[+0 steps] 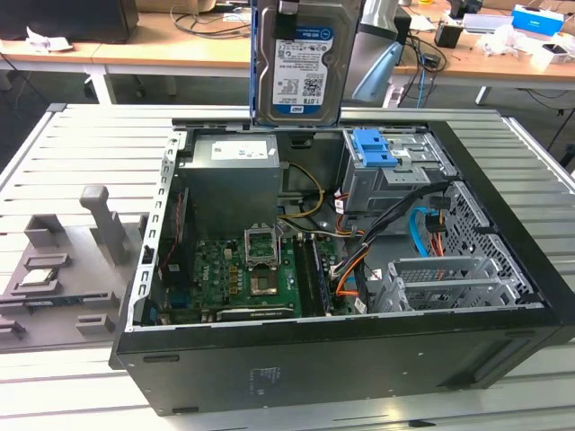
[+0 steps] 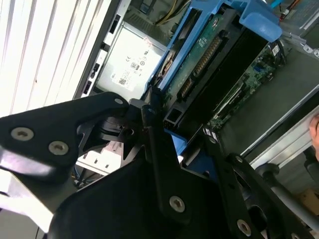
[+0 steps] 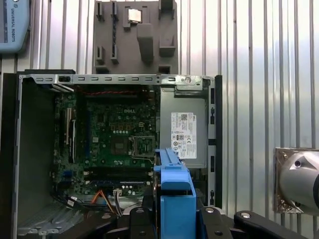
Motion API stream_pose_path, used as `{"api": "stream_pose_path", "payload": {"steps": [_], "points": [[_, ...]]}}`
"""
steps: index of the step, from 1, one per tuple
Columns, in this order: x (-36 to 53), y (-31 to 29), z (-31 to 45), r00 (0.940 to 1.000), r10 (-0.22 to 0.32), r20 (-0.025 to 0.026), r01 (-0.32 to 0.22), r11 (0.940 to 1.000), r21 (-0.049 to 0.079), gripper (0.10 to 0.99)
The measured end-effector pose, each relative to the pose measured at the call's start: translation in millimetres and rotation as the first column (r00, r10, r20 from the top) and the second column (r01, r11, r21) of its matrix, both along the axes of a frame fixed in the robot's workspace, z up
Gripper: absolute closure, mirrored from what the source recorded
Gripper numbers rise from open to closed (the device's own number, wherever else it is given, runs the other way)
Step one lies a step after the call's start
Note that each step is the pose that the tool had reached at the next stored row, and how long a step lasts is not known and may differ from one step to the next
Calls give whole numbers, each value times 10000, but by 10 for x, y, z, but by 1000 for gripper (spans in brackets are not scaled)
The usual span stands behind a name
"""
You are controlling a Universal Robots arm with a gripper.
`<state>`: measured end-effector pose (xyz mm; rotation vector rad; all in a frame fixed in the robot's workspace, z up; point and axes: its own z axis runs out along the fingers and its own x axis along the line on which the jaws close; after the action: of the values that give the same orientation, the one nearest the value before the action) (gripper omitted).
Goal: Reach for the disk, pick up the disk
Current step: 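Pick up the disk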
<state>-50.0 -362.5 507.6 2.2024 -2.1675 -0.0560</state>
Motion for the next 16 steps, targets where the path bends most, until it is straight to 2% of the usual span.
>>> {"api": "stream_pose_path", "payload": {"steps": [2, 5, 9, 13, 16], "points": [[0, -67, -2, 10000, 1, 1, -1, 10000, 1, 718], [0, -203, -4, 10000, -1, 0, 1, 10000, 0, 718], [0, -298, -9, 10000, 0, 0, 0, 10000, 1, 718], [0, -469, -14, 10000, 0, 0, 0, 10000, 0, 718], [0, -538, -16, 10000, 0, 0, 0, 10000, 1, 718]]}}
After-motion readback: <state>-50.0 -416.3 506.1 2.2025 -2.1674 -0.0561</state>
